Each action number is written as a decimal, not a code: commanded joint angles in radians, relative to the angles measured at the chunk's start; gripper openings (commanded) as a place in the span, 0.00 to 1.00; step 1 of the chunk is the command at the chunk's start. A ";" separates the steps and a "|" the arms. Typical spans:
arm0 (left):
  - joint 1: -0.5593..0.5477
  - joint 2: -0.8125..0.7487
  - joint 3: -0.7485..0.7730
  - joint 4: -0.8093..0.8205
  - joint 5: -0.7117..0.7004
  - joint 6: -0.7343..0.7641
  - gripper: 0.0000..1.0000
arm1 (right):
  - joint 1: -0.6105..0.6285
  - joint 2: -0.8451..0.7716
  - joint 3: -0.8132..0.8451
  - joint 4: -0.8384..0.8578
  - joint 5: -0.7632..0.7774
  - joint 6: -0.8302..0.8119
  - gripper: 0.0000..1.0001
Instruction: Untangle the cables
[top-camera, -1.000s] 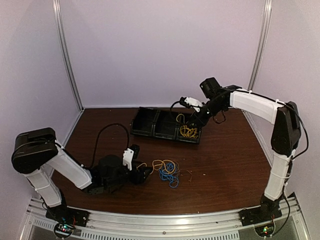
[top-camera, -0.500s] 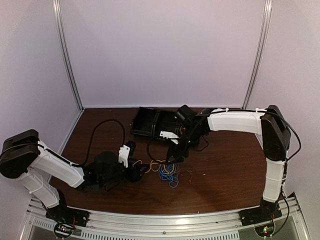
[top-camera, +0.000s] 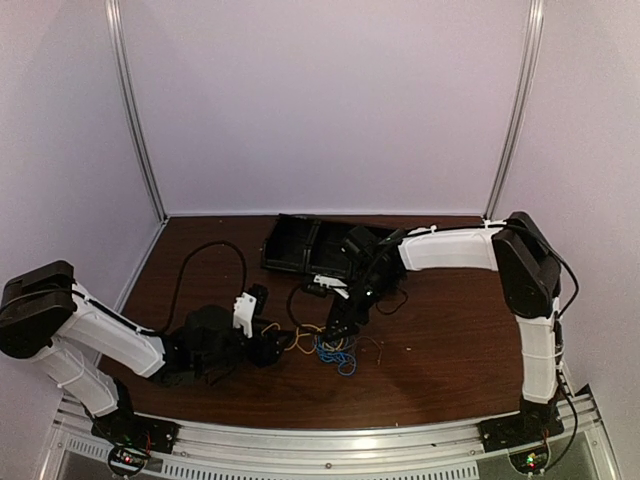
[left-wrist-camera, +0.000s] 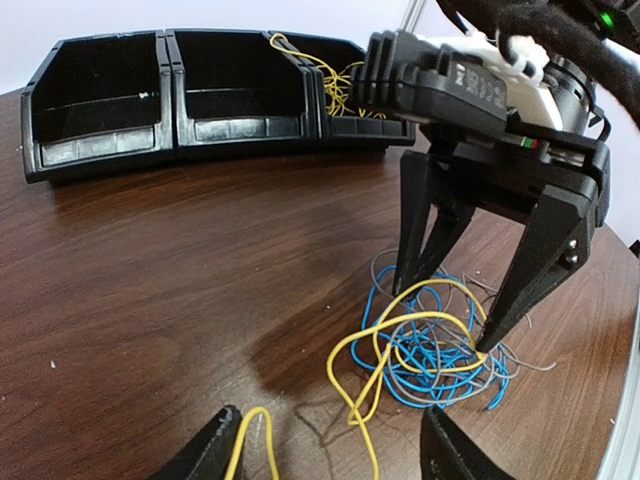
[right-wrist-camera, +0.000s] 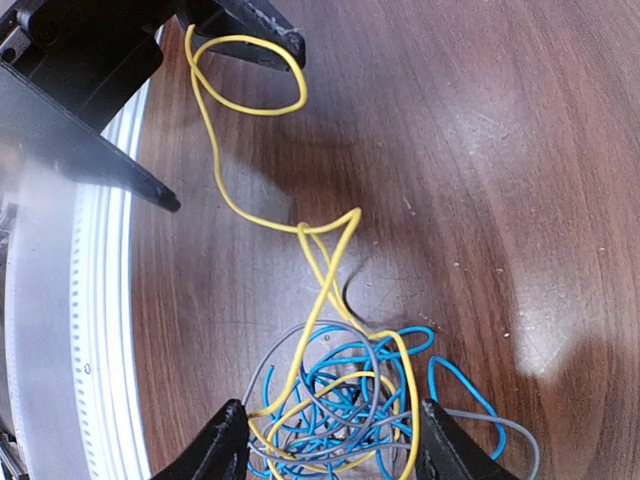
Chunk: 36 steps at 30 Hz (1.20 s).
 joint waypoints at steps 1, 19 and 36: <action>0.004 -0.021 -0.022 0.068 -0.006 -0.013 0.61 | 0.013 0.025 0.038 0.013 -0.089 0.020 0.57; 0.003 -0.016 -0.059 0.158 0.008 -0.022 0.60 | 0.027 0.078 0.126 0.025 -0.013 0.059 0.34; -0.010 -0.118 -0.061 0.184 0.041 0.121 0.66 | 0.027 -0.131 0.252 -0.118 -0.048 -0.013 0.00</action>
